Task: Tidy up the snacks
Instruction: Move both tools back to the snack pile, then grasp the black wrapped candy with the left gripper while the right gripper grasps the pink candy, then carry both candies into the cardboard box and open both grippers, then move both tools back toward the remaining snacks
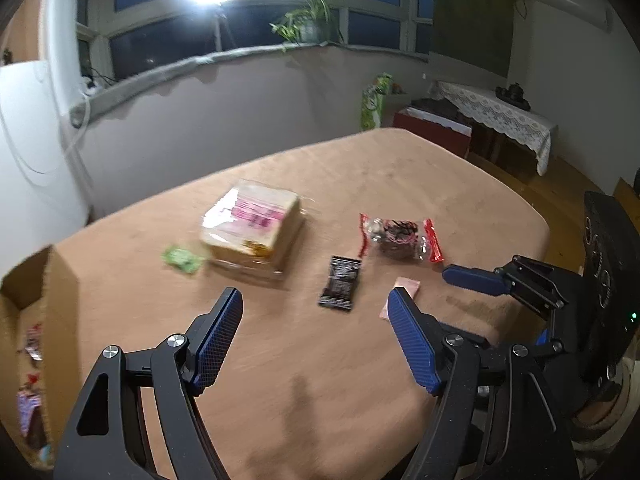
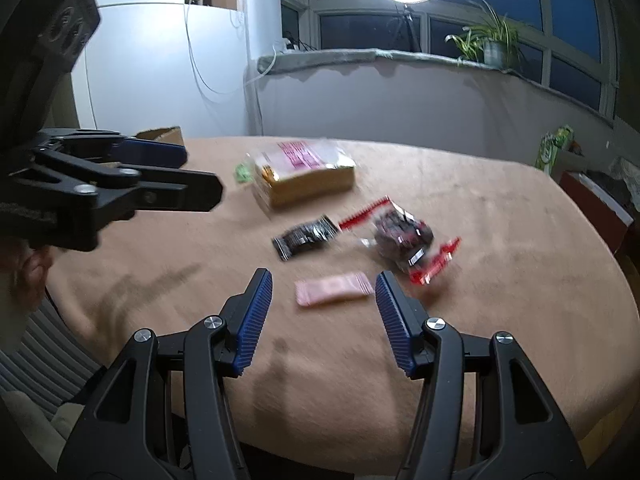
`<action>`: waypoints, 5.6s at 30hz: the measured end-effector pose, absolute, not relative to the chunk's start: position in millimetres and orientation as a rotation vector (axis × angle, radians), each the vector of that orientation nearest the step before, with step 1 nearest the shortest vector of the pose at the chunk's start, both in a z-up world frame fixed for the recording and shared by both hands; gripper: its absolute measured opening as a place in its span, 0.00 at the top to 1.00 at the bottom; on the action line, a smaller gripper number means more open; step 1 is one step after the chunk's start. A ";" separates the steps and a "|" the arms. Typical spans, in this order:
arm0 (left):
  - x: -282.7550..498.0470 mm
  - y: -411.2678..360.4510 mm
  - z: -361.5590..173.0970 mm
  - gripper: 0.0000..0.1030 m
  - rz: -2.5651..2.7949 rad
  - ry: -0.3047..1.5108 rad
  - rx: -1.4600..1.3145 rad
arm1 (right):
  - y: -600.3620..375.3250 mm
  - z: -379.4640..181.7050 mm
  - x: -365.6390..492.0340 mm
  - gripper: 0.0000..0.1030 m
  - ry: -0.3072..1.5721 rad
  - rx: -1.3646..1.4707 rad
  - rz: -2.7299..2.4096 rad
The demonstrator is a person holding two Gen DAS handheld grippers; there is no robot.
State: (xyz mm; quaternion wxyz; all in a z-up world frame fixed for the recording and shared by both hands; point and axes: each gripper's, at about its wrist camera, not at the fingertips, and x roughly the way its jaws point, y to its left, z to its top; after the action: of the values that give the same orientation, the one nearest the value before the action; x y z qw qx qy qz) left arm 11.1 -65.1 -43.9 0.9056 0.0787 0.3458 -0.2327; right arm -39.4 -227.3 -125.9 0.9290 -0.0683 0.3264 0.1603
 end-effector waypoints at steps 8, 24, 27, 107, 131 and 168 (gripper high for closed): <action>38.7 -85.7 -72.5 0.27 -0.513 0.781 0.138 | -232.9 -144.0 -35.0 0.45 0.706 -0.147 0.337; 61.3 -102.2 -97.7 0.49 -0.557 0.829 0.183 | -223.1 -148.0 -7.3 0.45 0.699 -0.189 0.382; 63.3 -103.6 -97.3 0.64 -0.565 0.828 0.202 | -222.5 -148.1 -6.6 0.48 0.697 -0.200 0.382; -48.6 231.3 -28.7 0.78 -0.044 0.519 -0.117 | 99.8 -59.9 -46.0 0.63 0.392 -0.560 0.758; -45.0 245.9 -54.1 0.33 -0.013 0.581 -0.166 | 113.2 -91.5 -11.0 0.40 0.459 -0.547 0.755; -35.0 125.6 -14.7 0.28 -0.136 0.574 -0.011 | -42.3 -72.8 -29.6 0.29 0.460 -0.346 0.575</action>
State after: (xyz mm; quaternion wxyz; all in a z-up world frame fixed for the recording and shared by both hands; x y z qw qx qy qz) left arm -35.0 125.6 -14.7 0.9568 -0.0055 0.2829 -0.0669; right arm -29.6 -42.3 -72.8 0.9185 -0.1681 0.2237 0.2795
